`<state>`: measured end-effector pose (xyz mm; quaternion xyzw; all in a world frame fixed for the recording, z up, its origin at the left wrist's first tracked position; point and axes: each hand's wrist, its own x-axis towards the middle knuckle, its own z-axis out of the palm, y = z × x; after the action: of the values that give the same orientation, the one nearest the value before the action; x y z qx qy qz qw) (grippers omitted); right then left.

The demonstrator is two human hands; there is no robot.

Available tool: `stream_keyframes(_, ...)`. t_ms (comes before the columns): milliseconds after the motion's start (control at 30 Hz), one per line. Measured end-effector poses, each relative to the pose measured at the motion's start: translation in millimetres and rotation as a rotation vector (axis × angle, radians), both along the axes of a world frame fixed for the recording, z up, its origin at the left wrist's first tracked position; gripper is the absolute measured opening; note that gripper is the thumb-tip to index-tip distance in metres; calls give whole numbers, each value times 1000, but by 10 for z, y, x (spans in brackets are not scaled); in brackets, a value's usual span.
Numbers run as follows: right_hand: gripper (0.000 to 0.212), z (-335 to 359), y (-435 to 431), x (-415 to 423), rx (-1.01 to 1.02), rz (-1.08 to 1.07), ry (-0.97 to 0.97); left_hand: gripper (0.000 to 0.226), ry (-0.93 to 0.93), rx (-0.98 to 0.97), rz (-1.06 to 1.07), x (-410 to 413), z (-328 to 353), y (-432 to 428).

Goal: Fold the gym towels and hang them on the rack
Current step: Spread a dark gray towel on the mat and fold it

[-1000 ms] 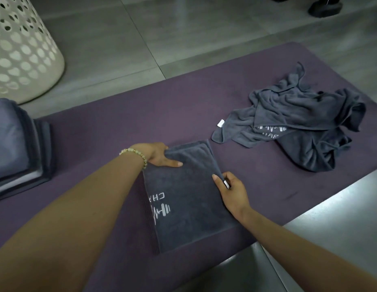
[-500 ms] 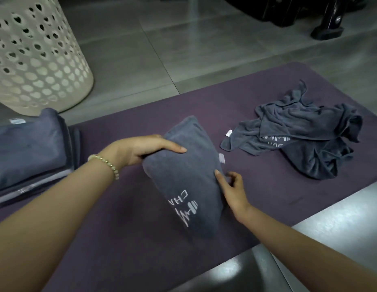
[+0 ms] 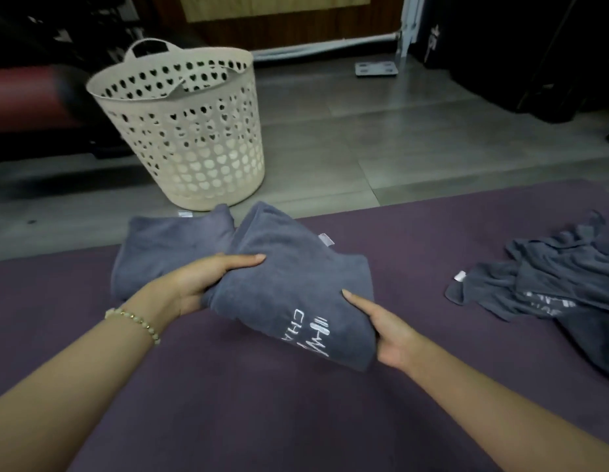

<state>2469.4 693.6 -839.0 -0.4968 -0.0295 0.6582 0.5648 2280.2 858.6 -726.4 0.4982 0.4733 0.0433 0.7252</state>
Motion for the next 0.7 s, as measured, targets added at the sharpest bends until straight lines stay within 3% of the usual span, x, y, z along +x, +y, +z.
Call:
stream_keyframes(200,40,411,428,-224,157,255,-449,50,3,106,35,-791,-240,328)
stream_keyframes(300,40,523,764,-376,189,288,-534,56,-27,157,66,-1098,-312,526)
stream_keyframes(400,42,683,1258,-544,238,285,-613,43,-55,243,138,-1325,-260,806)
stream_keyframes(533,44,863,2059,-732,322,185,-689,69,-107,438,241,-1554,-113,1400)
stream_keyframes(600,49,879,2392,-833,320,116,-706,77,-53,565,290,-1655,-125,1681)
stream_keyframes(700,58,684,2616,-986,156,113,-858,80,250,705,245,-1757,-387,1838)
